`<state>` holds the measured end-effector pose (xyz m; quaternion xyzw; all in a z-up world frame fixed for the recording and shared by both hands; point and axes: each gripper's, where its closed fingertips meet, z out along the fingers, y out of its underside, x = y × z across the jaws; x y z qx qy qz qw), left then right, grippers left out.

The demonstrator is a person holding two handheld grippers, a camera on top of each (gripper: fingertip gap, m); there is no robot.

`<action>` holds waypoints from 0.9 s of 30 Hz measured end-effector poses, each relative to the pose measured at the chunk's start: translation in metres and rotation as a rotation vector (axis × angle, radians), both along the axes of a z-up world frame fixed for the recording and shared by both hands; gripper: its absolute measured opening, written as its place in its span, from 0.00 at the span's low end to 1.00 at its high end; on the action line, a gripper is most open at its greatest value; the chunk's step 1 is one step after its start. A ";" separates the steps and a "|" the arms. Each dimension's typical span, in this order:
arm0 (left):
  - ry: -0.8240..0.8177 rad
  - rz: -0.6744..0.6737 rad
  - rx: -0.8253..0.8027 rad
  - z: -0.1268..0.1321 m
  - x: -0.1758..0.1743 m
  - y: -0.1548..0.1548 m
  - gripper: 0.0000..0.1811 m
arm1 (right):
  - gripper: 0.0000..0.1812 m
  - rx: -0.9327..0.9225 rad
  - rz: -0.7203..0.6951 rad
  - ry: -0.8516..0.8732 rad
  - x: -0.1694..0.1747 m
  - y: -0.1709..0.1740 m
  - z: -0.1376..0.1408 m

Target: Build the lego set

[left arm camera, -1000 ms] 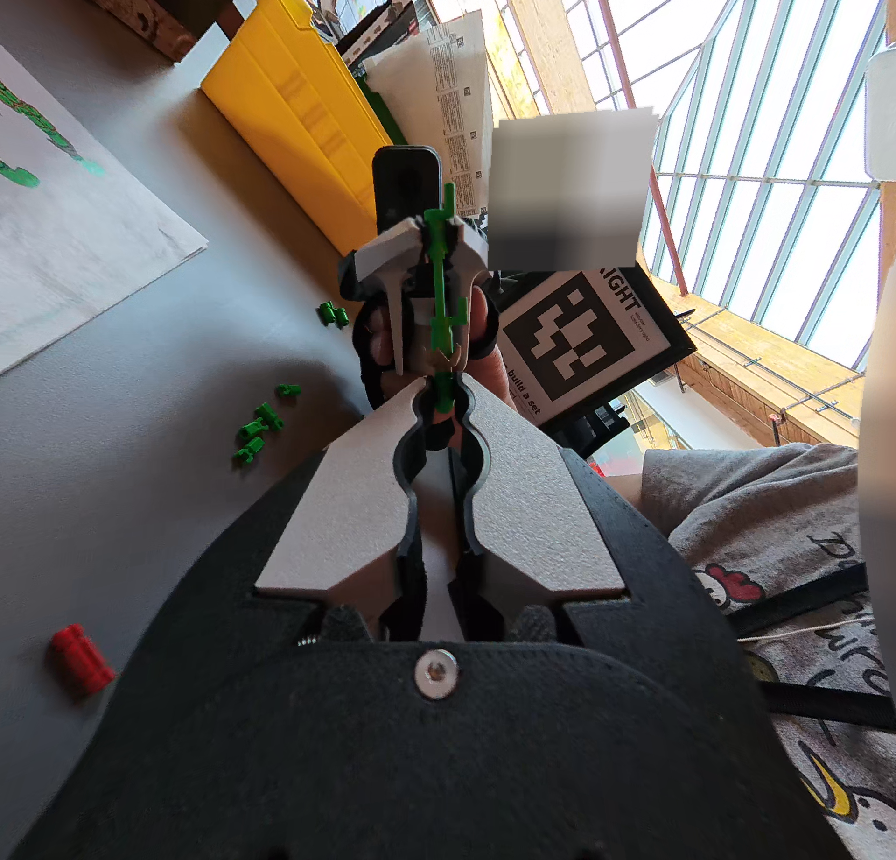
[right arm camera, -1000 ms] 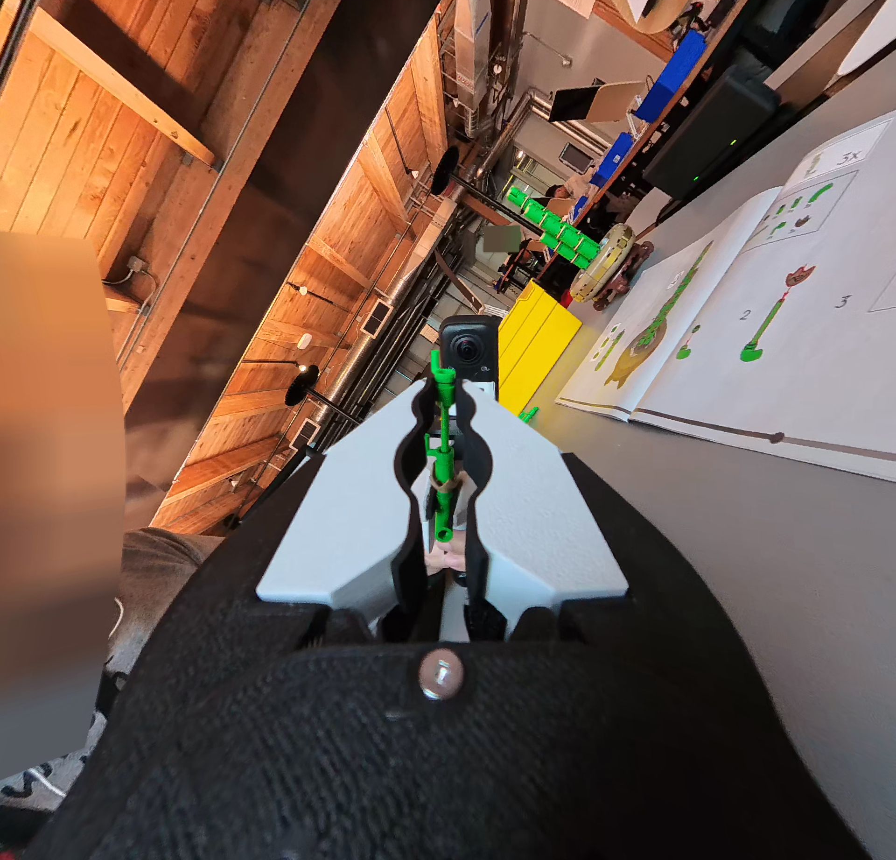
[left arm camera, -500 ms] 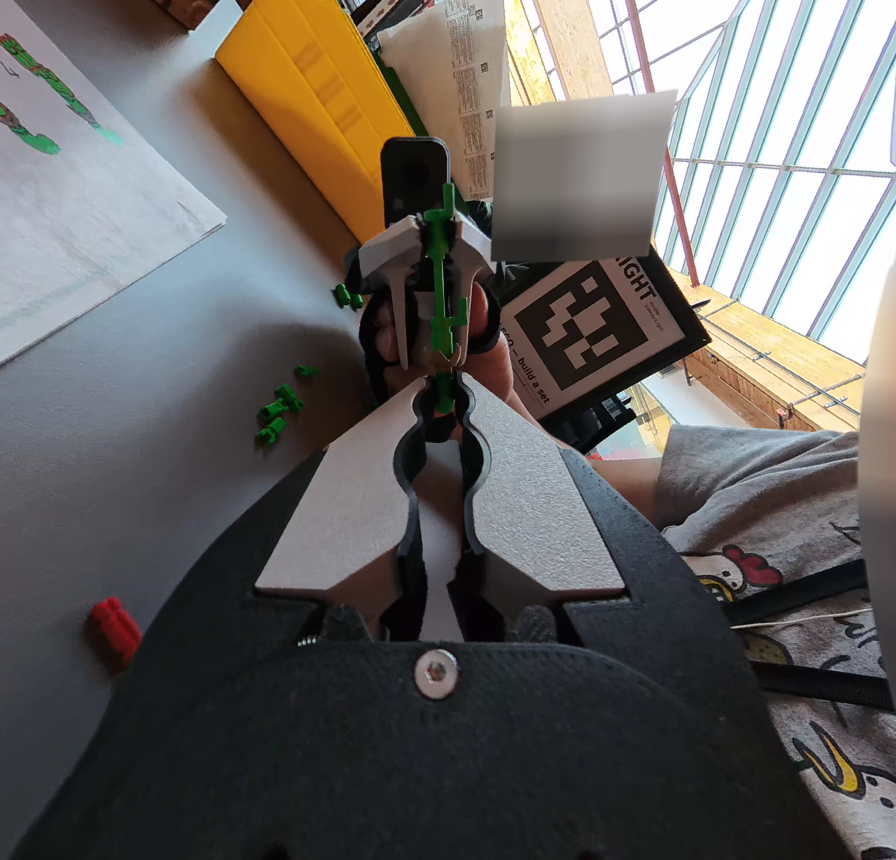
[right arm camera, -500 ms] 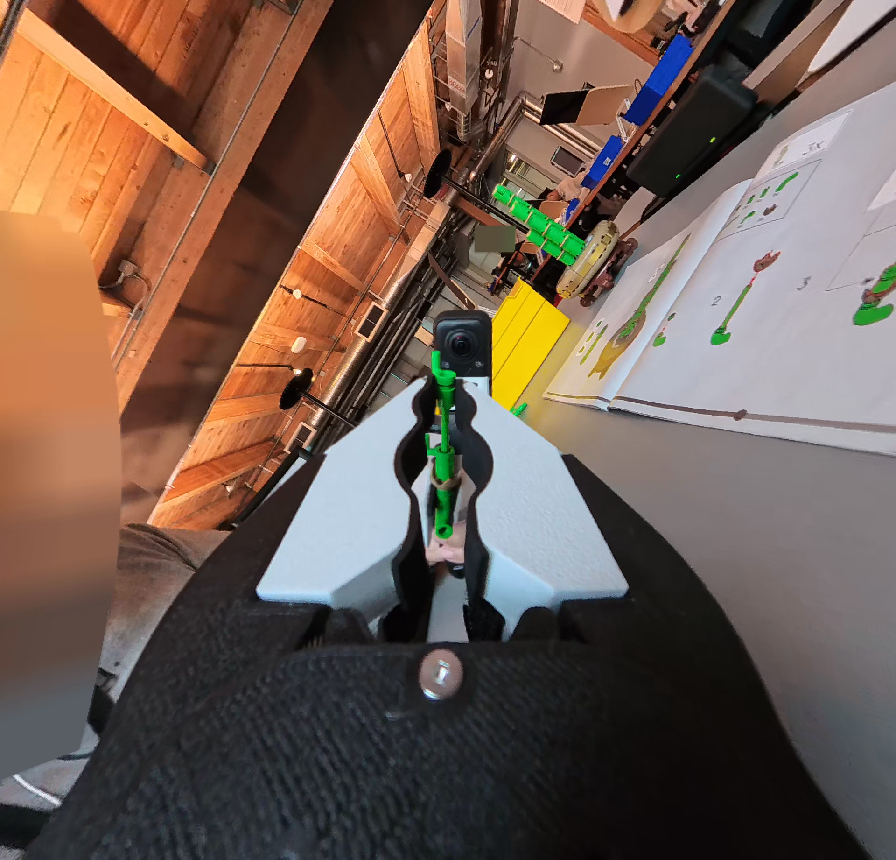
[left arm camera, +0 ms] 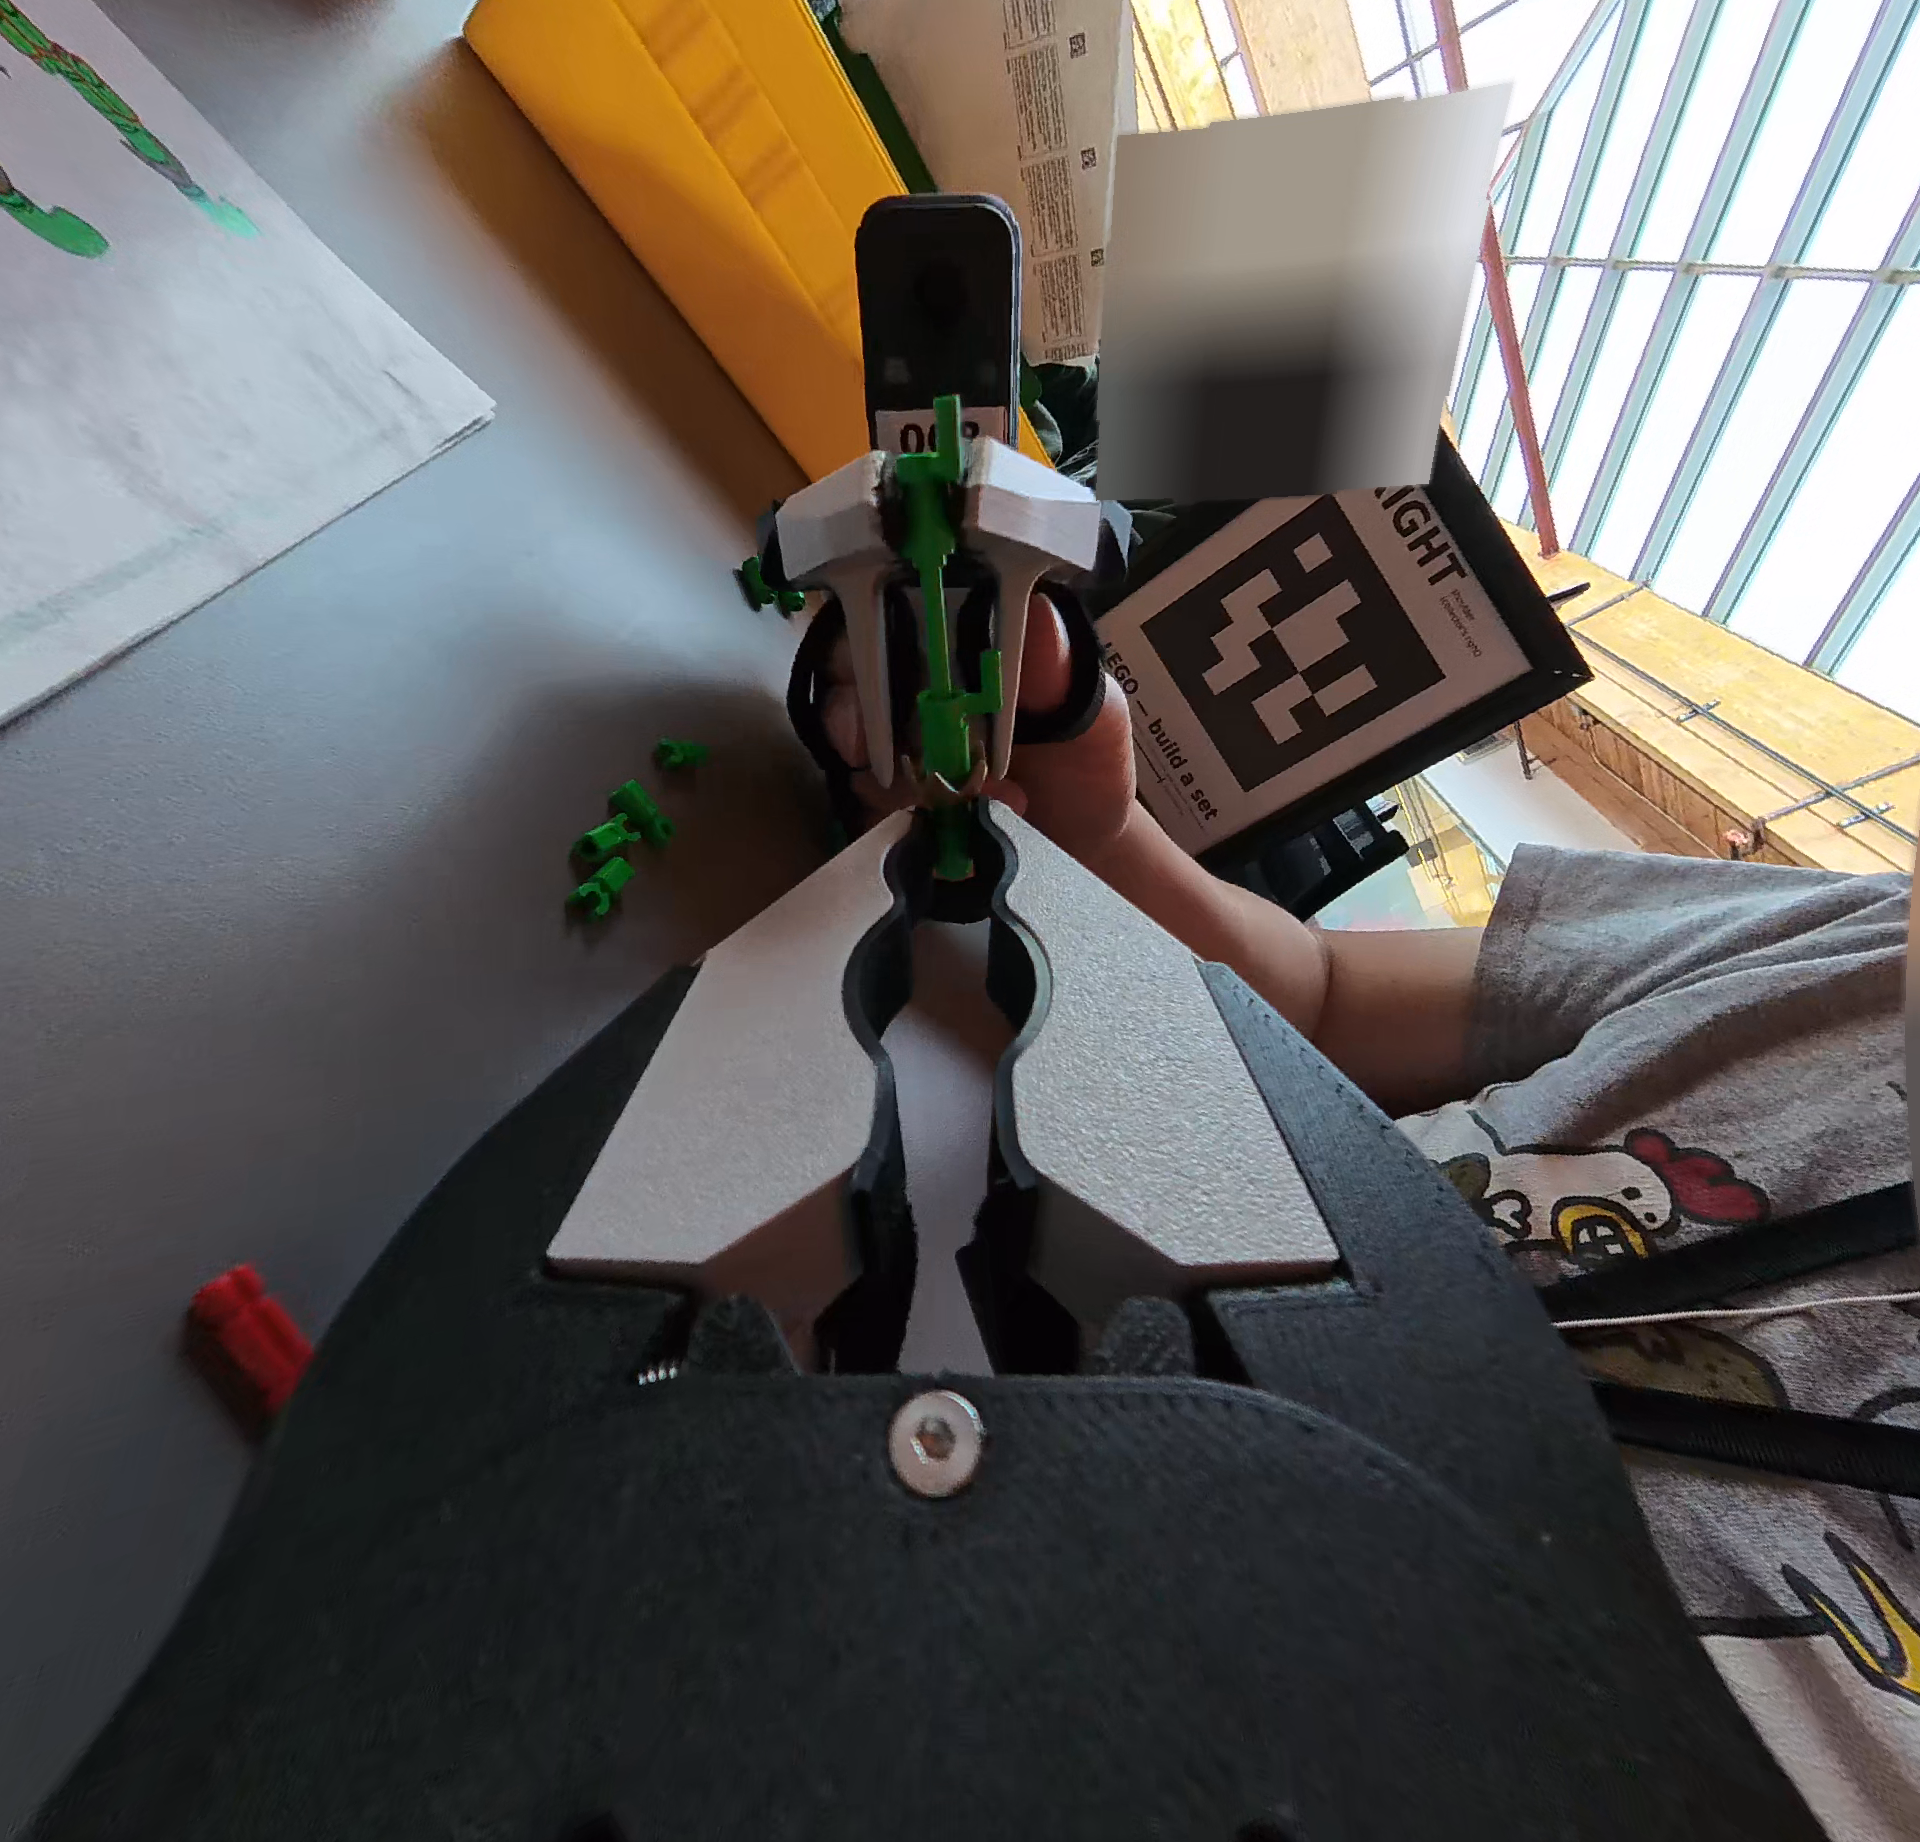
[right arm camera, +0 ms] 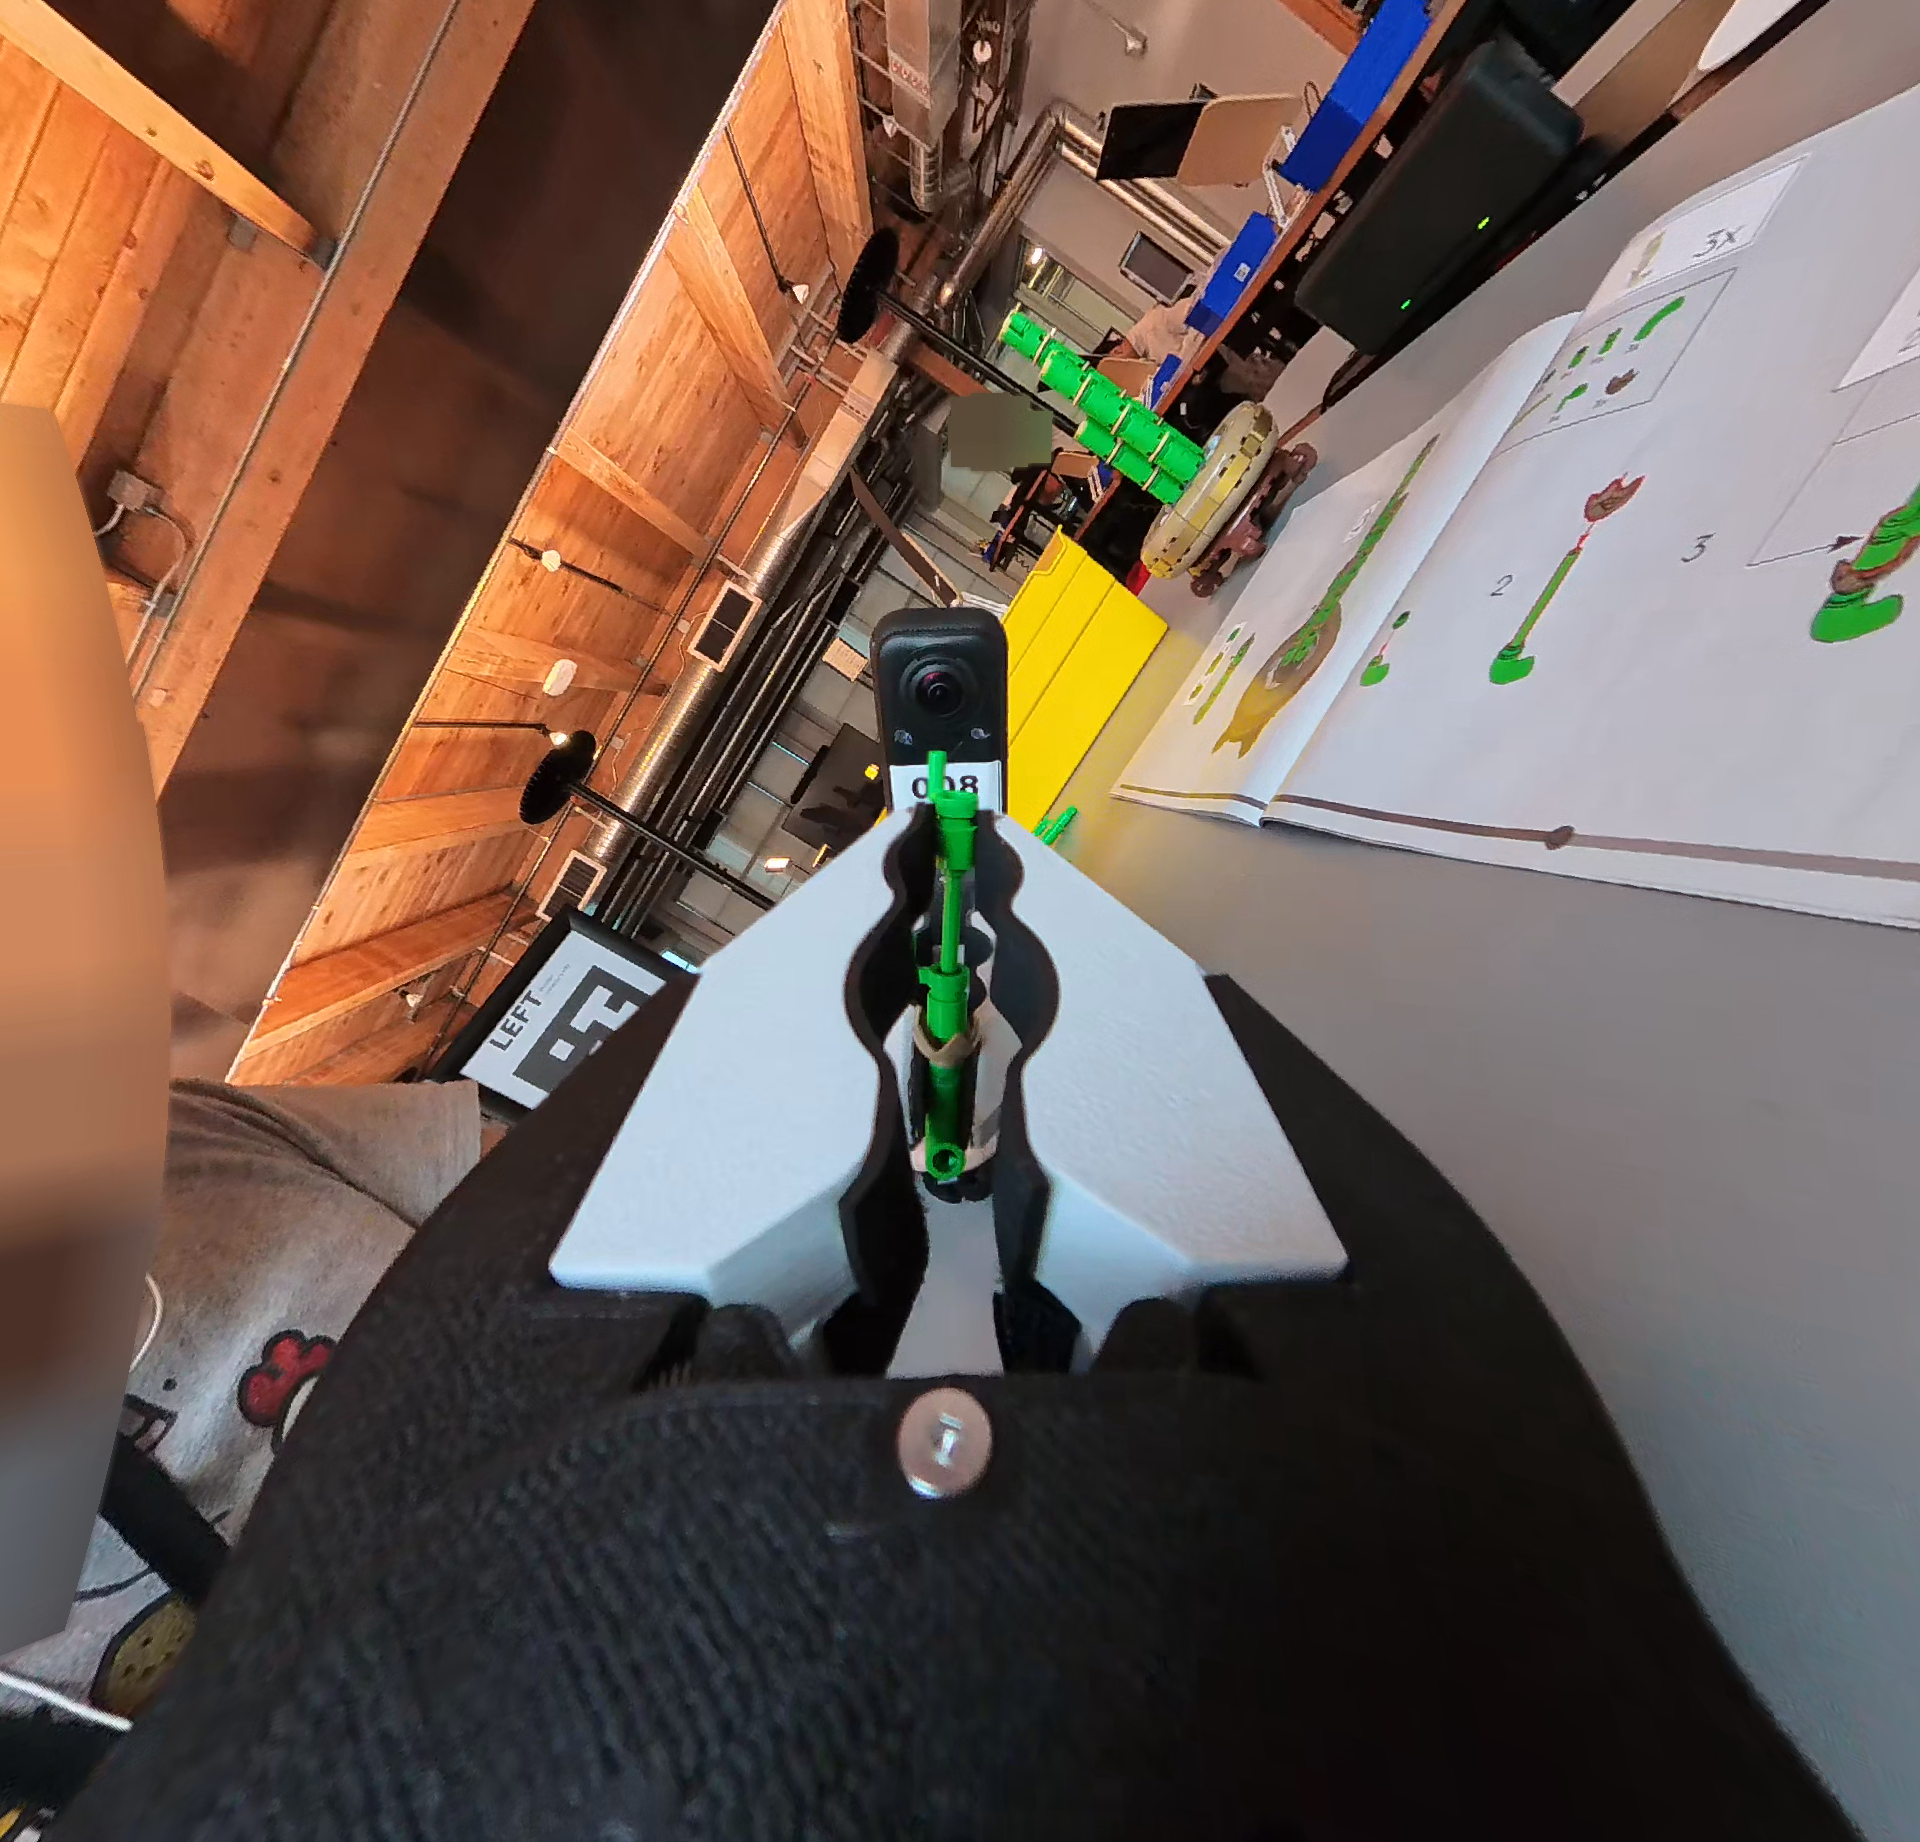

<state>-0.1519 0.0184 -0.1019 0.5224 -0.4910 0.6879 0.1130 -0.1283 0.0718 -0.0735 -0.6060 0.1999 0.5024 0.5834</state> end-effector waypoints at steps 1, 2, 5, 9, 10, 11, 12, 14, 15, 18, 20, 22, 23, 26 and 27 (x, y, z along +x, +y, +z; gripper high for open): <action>0.002 -0.002 0.006 -0.001 0.000 -0.001 0.03 | 0.03 -0.006 0.004 -0.006 -0.001 0.000 -0.001; 0.003 -0.001 0.014 -0.002 -0.001 -0.001 0.03 | 0.03 -0.012 0.007 -0.011 -0.002 0.000 -0.002; 0.005 0.000 0.022 -0.003 -0.001 -0.001 0.03 | 0.03 -0.021 0.012 -0.013 -0.002 0.000 -0.003; 0.008 0.001 0.028 -0.004 -0.002 -0.001 0.03 | 0.03 -0.031 0.015 -0.014 -0.002 -0.001 -0.004; 0.010 0.002 0.028 -0.004 -0.002 -0.001 0.03 | 0.03 -0.033 0.018 -0.016 -0.003 -0.001 -0.005; 0.012 0.004 0.032 -0.005 -0.002 -0.001 0.03 | 0.03 -0.036 0.019 -0.019 -0.003 -0.001 -0.005; 0.013 0.005 0.035 -0.005 -0.002 -0.001 0.03 | 0.03 -0.039 0.017 -0.021 -0.003 -0.001 -0.005; 0.016 0.006 0.036 -0.006 -0.002 -0.001 0.03 | 0.03 -0.048 0.017 -0.025 -0.003 -0.001 -0.006; 0.018 0.007 0.037 -0.006 -0.002 -0.001 0.03 | 0.03 -0.050 0.014 -0.029 -0.003 0.000 -0.007; 0.021 0.012 0.047 -0.007 -0.002 0.000 0.03 | 0.03 -0.059 0.010 -0.044 -0.003 -0.001 -0.008; 0.027 0.013 0.051 -0.008 -0.001 0.000 0.02 | 0.03 -0.068 0.015 -0.042 -0.004 -0.001 -0.009; 0.030 0.016 0.053 -0.009 -0.001 0.000 0.02 | 0.03 -0.072 0.019 -0.039 -0.004 -0.001 -0.009; 0.030 0.021 0.054 -0.009 -0.001 0.000 0.02 | 0.03 -0.074 0.020 -0.043 -0.004 0.000 -0.010; 0.030 0.033 0.024 -0.006 0.000 0.004 0.02 | 0.03 -0.094 0.033 -0.088 -0.010 0.001 -0.013; 0.025 0.027 0.021 -0.006 0.000 0.003 0.03 | 0.03 -0.088 0.029 -0.086 -0.010 0.000 -0.012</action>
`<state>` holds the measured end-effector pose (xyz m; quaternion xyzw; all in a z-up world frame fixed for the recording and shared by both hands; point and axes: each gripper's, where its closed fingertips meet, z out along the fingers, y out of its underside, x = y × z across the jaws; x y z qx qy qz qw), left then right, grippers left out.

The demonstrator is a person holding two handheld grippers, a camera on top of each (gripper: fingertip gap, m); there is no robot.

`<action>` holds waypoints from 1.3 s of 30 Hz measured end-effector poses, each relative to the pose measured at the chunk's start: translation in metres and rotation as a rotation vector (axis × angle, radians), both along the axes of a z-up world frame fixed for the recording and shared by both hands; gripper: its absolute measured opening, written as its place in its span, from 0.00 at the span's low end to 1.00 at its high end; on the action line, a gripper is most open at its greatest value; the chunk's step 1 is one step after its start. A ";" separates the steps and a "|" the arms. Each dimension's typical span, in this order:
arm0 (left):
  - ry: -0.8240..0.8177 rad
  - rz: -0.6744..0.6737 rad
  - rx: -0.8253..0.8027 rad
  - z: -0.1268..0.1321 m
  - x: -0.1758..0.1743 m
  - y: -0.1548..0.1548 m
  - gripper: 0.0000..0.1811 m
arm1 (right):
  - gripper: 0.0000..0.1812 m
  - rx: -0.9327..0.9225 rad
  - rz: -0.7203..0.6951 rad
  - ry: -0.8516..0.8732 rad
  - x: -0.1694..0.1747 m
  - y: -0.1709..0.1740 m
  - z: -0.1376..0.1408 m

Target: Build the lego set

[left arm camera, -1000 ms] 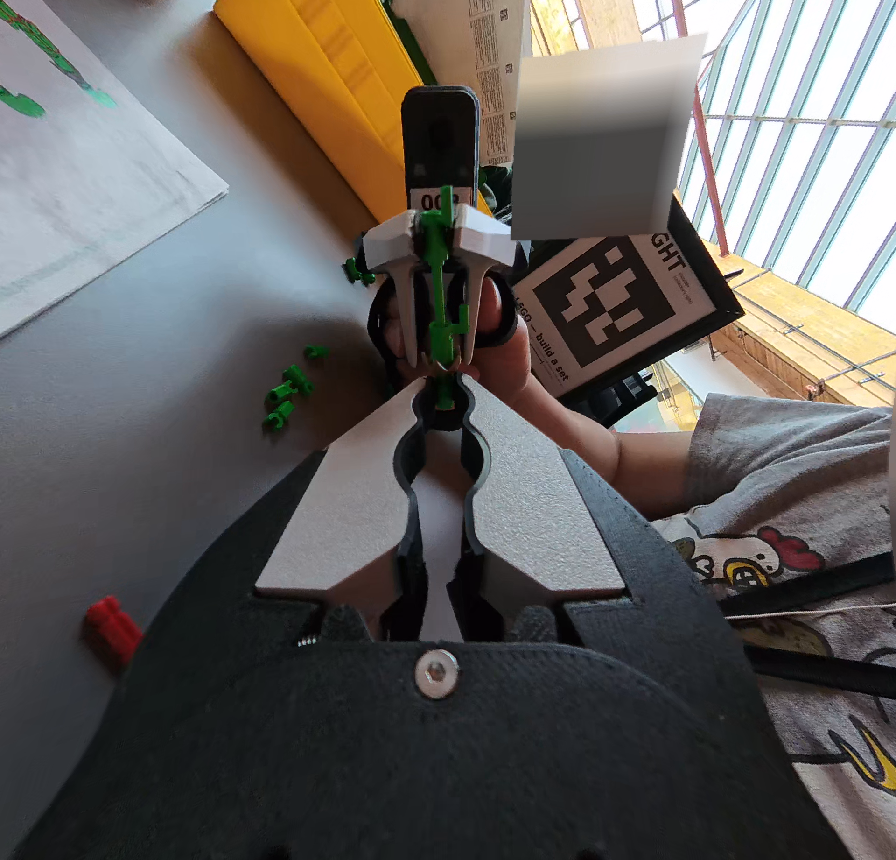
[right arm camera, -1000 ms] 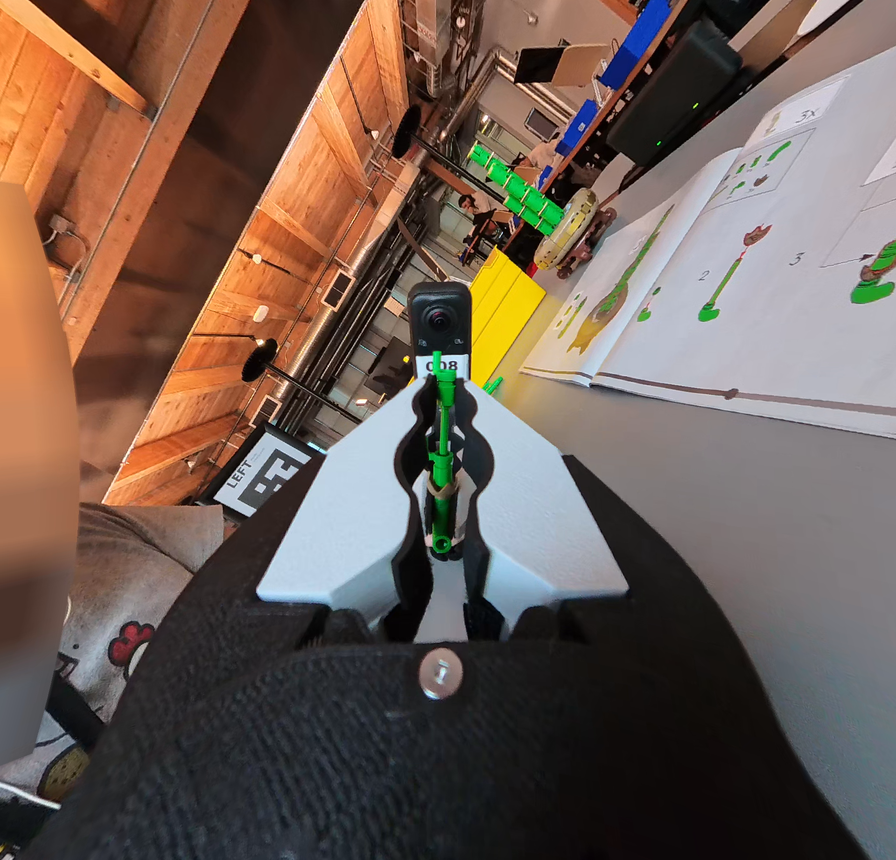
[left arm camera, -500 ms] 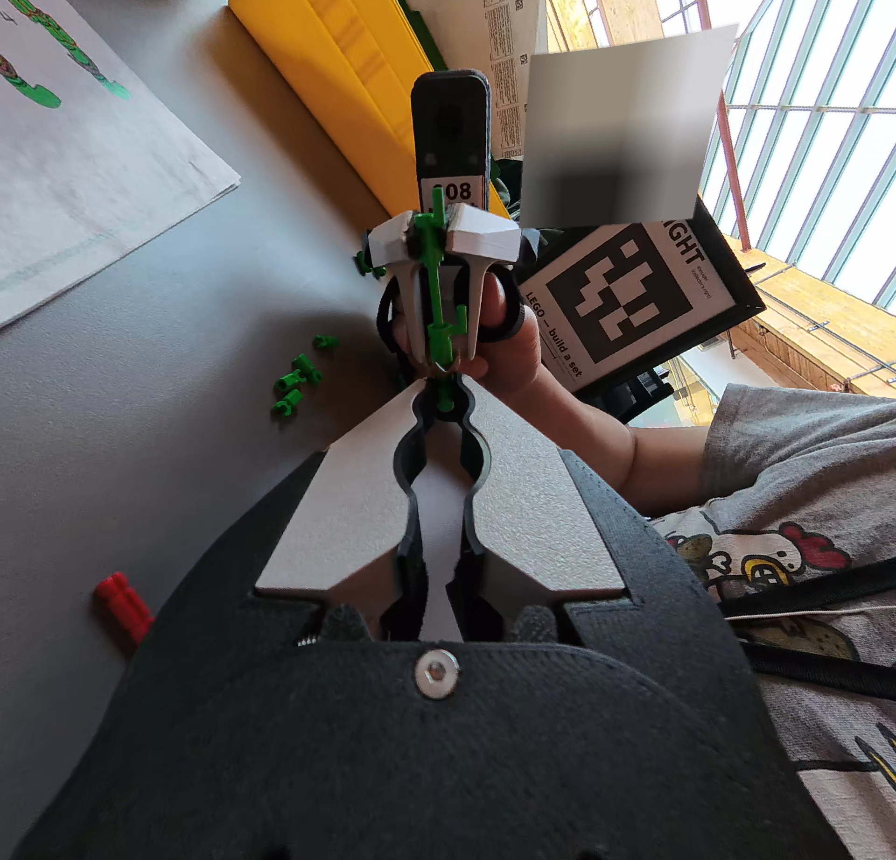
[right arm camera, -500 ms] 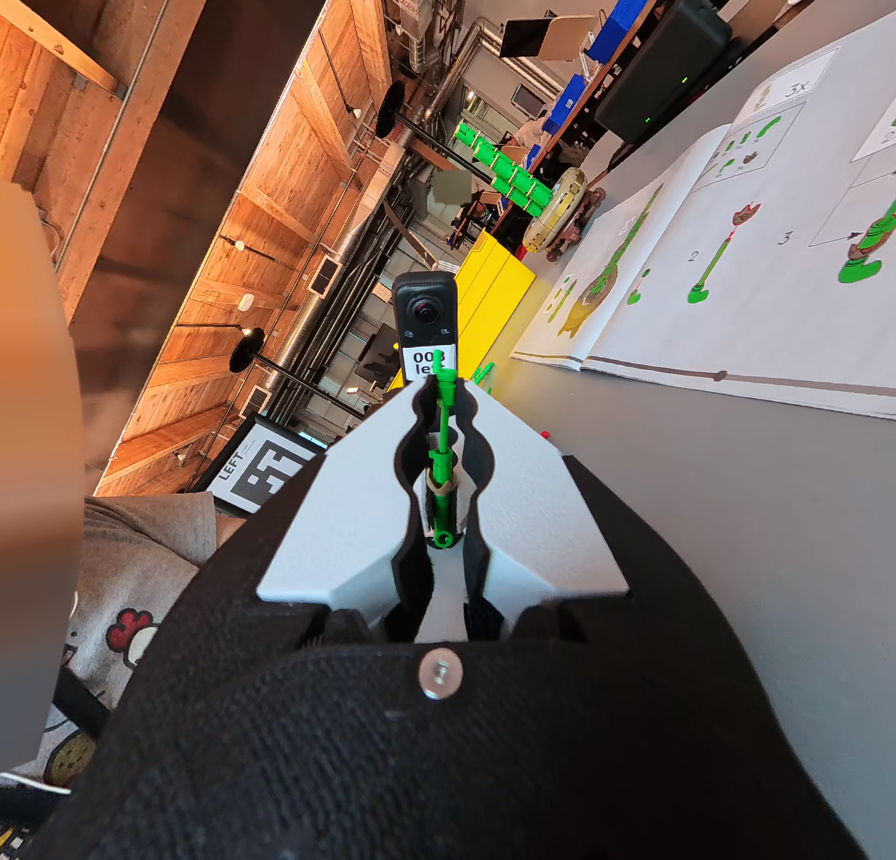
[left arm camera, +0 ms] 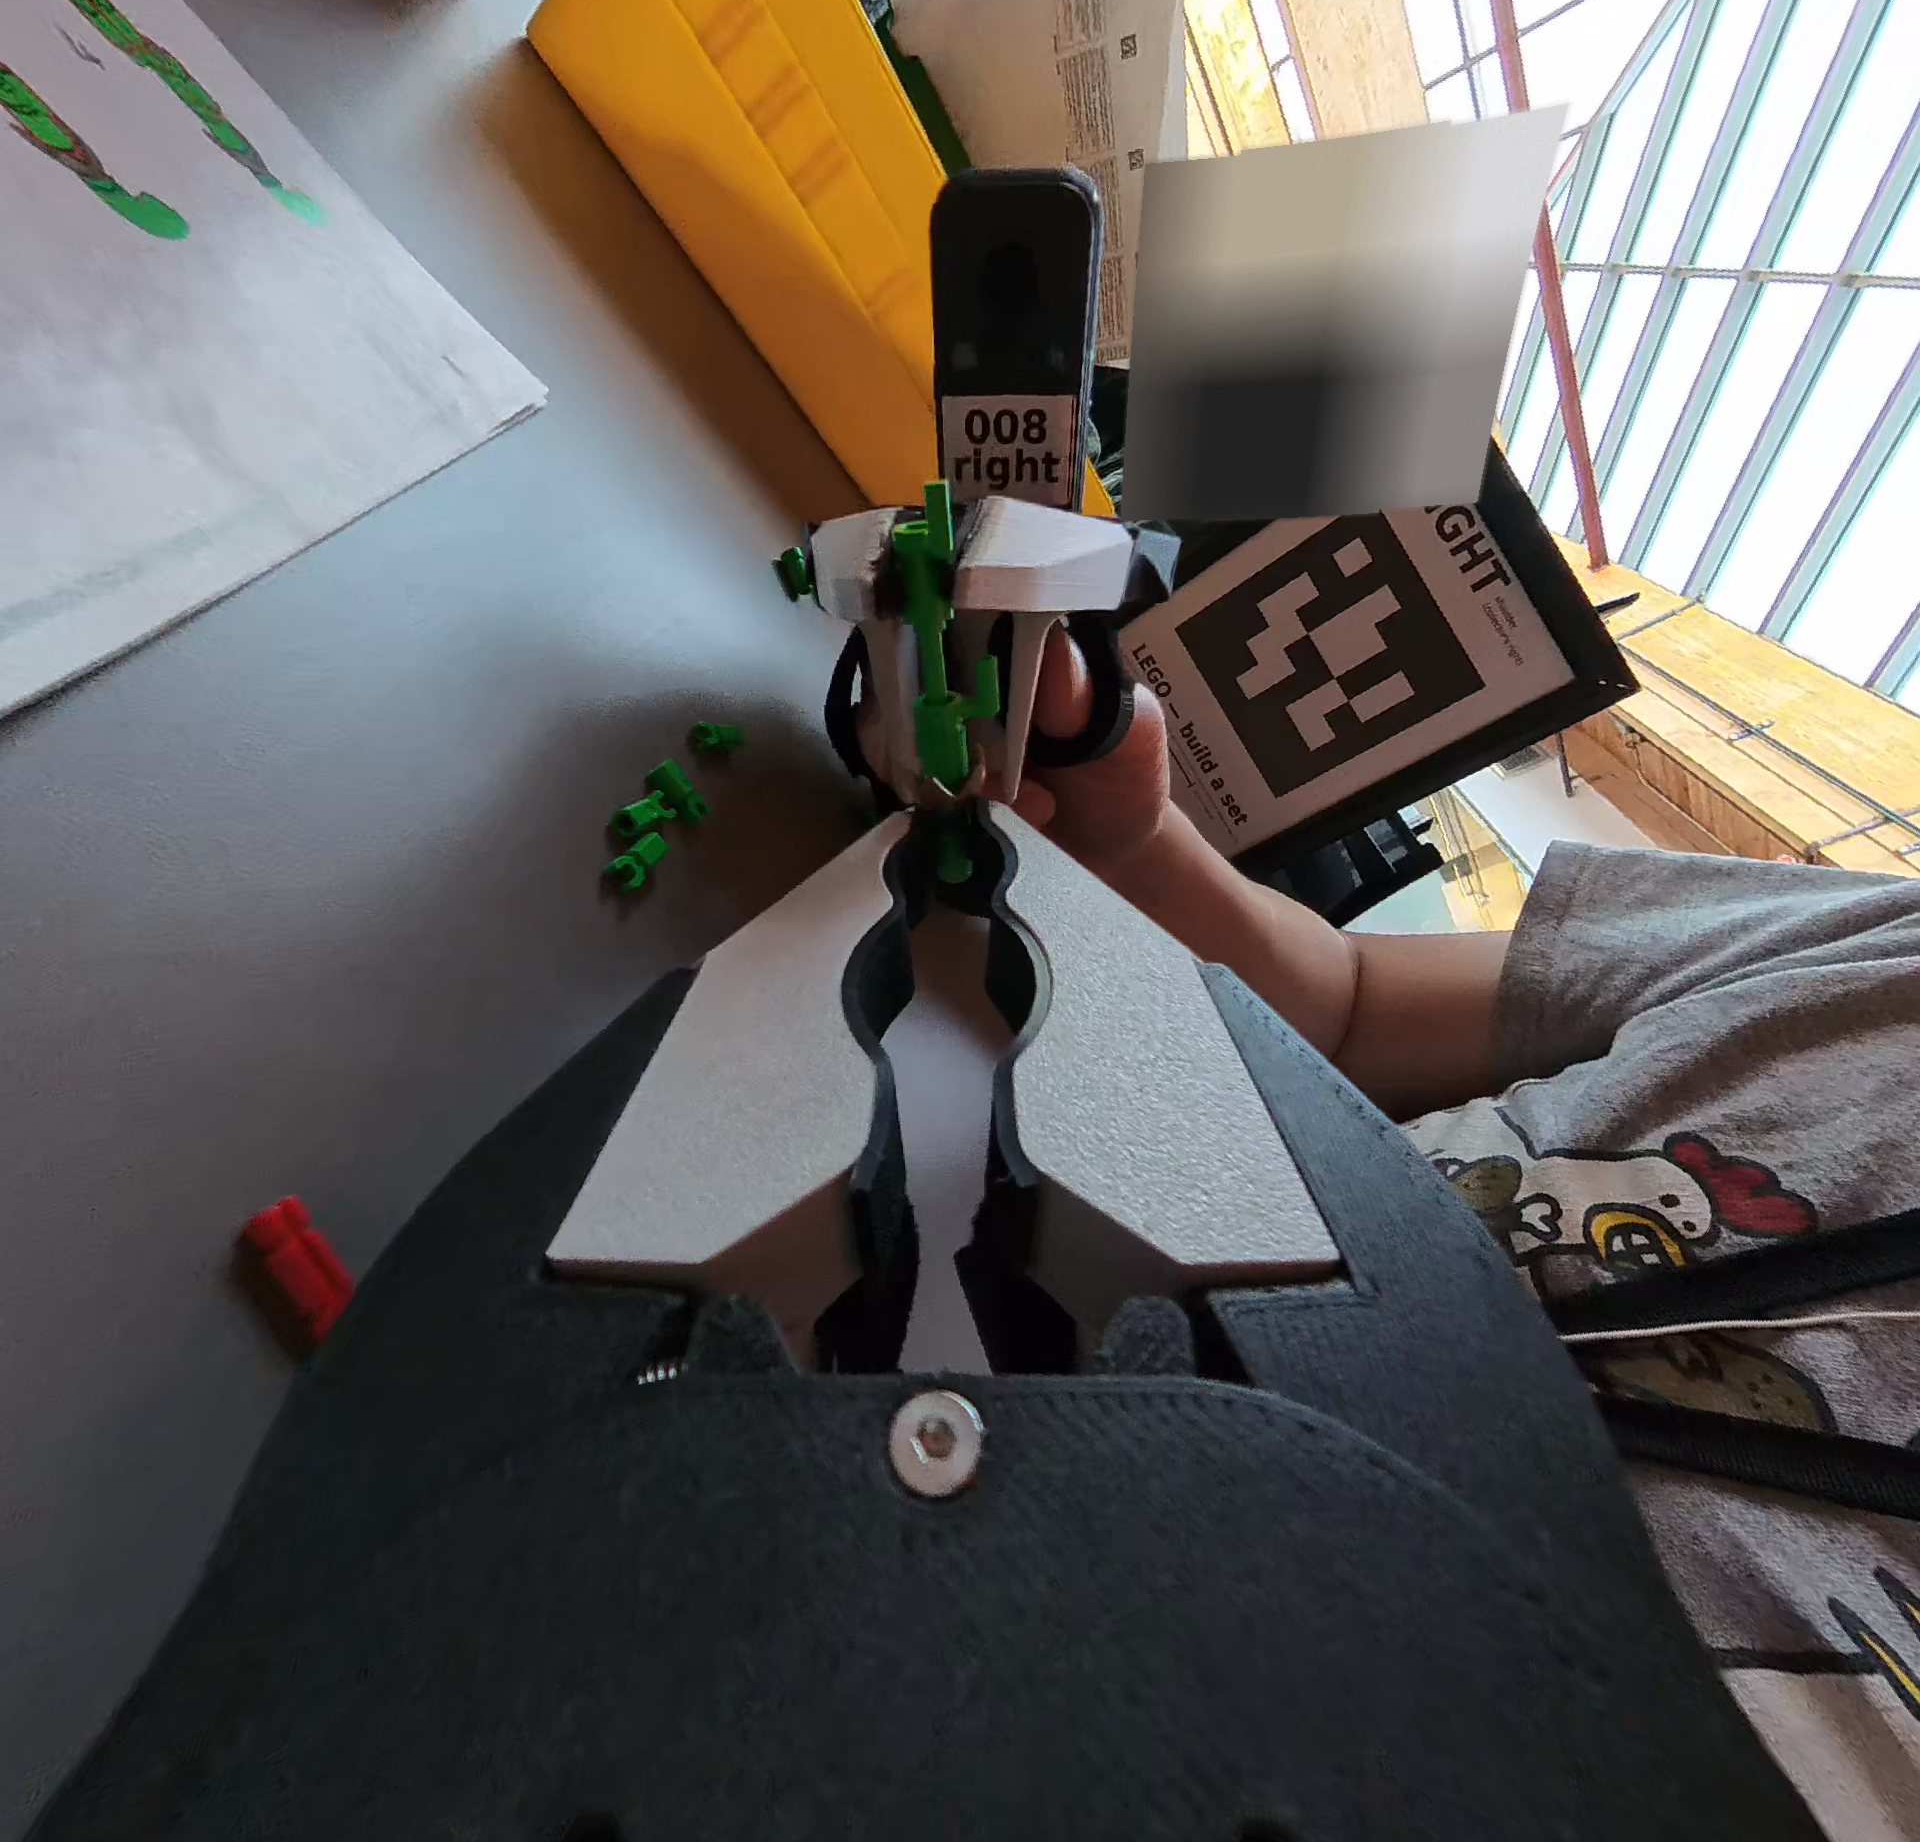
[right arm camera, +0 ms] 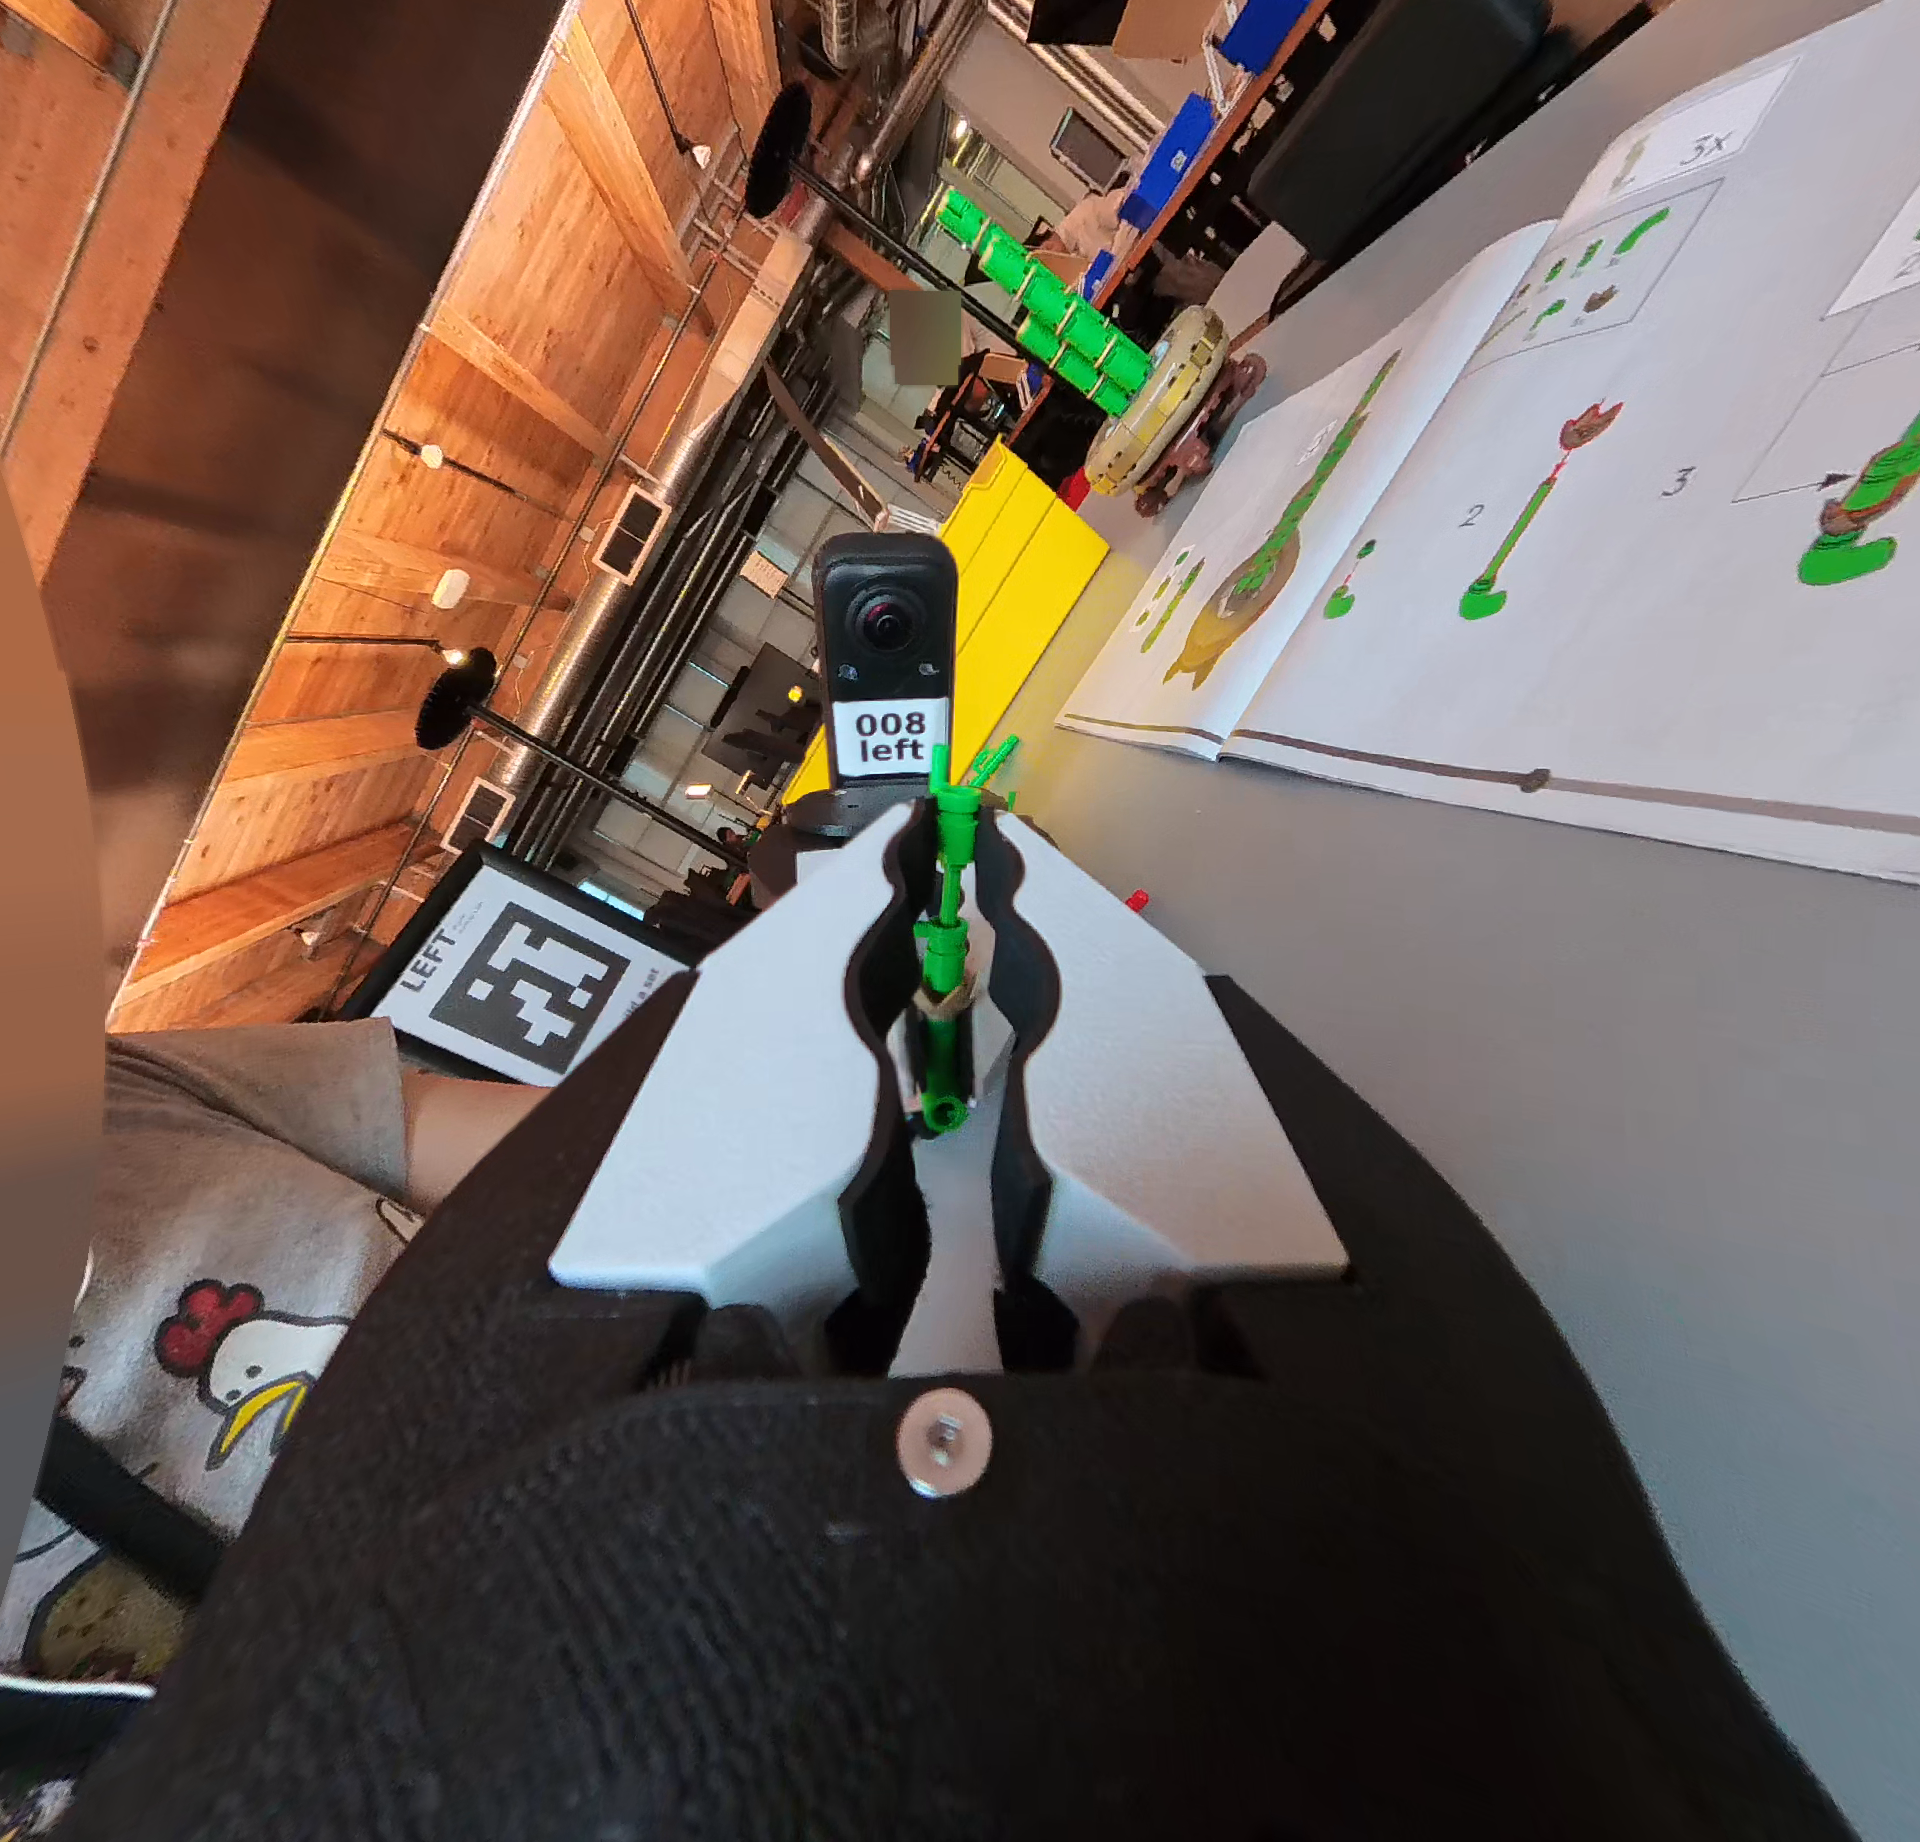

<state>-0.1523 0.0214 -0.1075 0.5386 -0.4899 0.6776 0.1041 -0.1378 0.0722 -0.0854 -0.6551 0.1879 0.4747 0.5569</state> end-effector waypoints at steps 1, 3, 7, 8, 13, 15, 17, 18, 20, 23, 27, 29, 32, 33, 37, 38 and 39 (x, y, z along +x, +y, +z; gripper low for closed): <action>0.000 0.003 -0.004 0.000 0.000 0.001 0.03 | 0.03 0.003 -0.005 0.002 0.001 0.000 0.001; 0.001 0.002 -0.002 0.000 0.000 0.001 0.03 | 0.03 0.002 0.000 0.010 0.001 0.000 0.000; 0.001 0.011 0.009 -0.001 0.001 0.001 0.03 | 0.03 0.001 -0.003 0.015 0.001 0.000 0.000; 0.000 0.012 0.011 -0.001 0.001 0.002 0.03 | 0.03 0.001 -0.003 0.015 0.001 -0.001 0.000; -0.001 0.014 0.015 -0.001 0.001 0.002 0.03 | 0.03 0.002 -0.005 0.011 0.001 -0.001 0.000; -0.001 0.014 0.016 -0.001 0.001 0.002 0.02 | 0.03 0.000 -0.007 0.004 0.000 -0.001 0.000; 0.001 0.012 0.016 -0.001 0.000 0.002 0.03 | 0.04 -0.005 -0.008 -0.003 0.000 0.000 -0.001; -0.002 0.014 0.018 -0.001 0.001 0.002 0.03 | 0.03 -0.004 -0.011 -0.004 0.000 0.000 -0.001; -0.001 0.014 0.020 -0.001 0.000 0.002 0.03 | 0.03 -0.005 -0.009 -0.004 0.000 0.000 -0.001; 0.001 0.013 0.022 -0.002 0.000 0.002 0.02 | 0.04 -0.008 -0.008 -0.008 0.000 0.000 -0.001; 0.002 0.013 0.022 -0.002 0.000 0.002 0.02 | 0.03 -0.010 -0.008 -0.011 -0.001 -0.001 -0.001; 0.003 0.011 0.022 -0.002 0.000 0.002 0.02 | 0.04 -0.012 -0.008 -0.013 -0.001 -0.001 -0.002; 0.004 0.011 0.023 -0.002 0.000 0.002 0.02 | 0.03 -0.015 -0.009 -0.014 -0.001 -0.001 -0.002; 0.003 0.010 0.024 -0.002 0.000 0.002 0.02 | 0.03 -0.015 -0.008 -0.015 -0.001 -0.001 -0.002; 0.006 0.006 0.027 -0.003 0.000 0.001 0.02 | 0.04 -0.019 -0.007 -0.021 -0.001 -0.002 -0.003; 0.006 0.005 0.028 -0.003 0.000 0.001 0.02 | 0.04 -0.020 -0.009 -0.022 -0.001 -0.002 -0.003; 0.007 0.004 0.029 -0.003 0.000 0.001 0.02 | 0.03 -0.020 -0.008 -0.024 -0.001 -0.002 -0.003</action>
